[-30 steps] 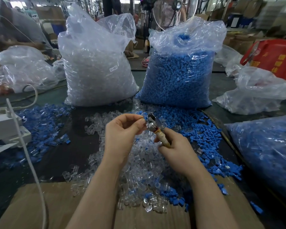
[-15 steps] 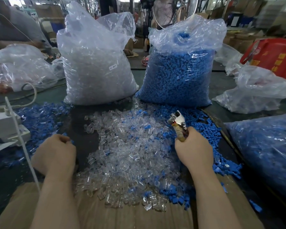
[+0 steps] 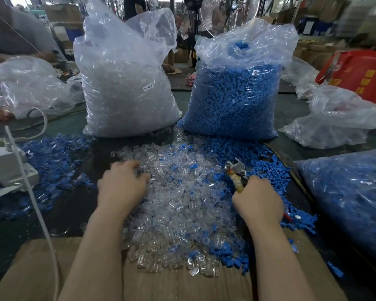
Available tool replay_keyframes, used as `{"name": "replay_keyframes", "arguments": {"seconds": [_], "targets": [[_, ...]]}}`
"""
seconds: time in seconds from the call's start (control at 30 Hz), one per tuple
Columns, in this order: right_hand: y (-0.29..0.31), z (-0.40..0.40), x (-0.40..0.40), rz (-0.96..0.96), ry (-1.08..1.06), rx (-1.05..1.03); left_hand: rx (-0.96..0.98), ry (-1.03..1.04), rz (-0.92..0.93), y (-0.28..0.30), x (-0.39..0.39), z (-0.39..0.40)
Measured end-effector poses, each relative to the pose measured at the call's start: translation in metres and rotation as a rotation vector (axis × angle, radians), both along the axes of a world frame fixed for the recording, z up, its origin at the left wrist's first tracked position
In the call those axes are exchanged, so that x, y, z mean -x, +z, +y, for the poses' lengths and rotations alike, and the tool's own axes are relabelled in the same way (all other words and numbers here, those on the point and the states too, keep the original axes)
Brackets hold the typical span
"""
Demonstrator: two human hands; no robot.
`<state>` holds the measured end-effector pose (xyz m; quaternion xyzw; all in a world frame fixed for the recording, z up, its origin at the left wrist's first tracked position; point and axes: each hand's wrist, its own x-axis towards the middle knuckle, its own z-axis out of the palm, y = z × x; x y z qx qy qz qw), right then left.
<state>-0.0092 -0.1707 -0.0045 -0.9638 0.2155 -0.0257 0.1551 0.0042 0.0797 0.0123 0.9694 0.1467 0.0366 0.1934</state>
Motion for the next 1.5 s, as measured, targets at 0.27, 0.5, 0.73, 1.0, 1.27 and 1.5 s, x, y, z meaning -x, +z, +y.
{"name": "replay_keyframes", "arguments": {"seconds": [0.27,0.5,0.73,1.0,1.27,1.5], "targets": [[-0.003,0.0,-0.001,-0.009,0.054,0.016,-0.005,-0.147,0.027,-0.007,0.001,-0.026],[-0.003,0.0,-0.002,-0.05,0.067,0.018,0.245,-0.129,-0.036,-0.003,0.001,-0.025],[-0.005,-0.001,-0.001,-0.111,0.054,-0.004,0.141,-0.128,0.025,-0.002,0.003,-0.019],[-0.005,0.0,-0.003,-0.096,0.059,-0.018,0.193,-0.131,-0.06,-0.001,0.003,-0.024],[-0.004,0.0,-0.005,-0.047,0.093,-0.054,0.541,-0.19,-0.16,0.0,0.002,-0.036],[-0.003,0.001,-0.005,-0.082,0.078,-0.094,0.745,-0.266,-0.117,0.003,0.006,-0.037]]}}
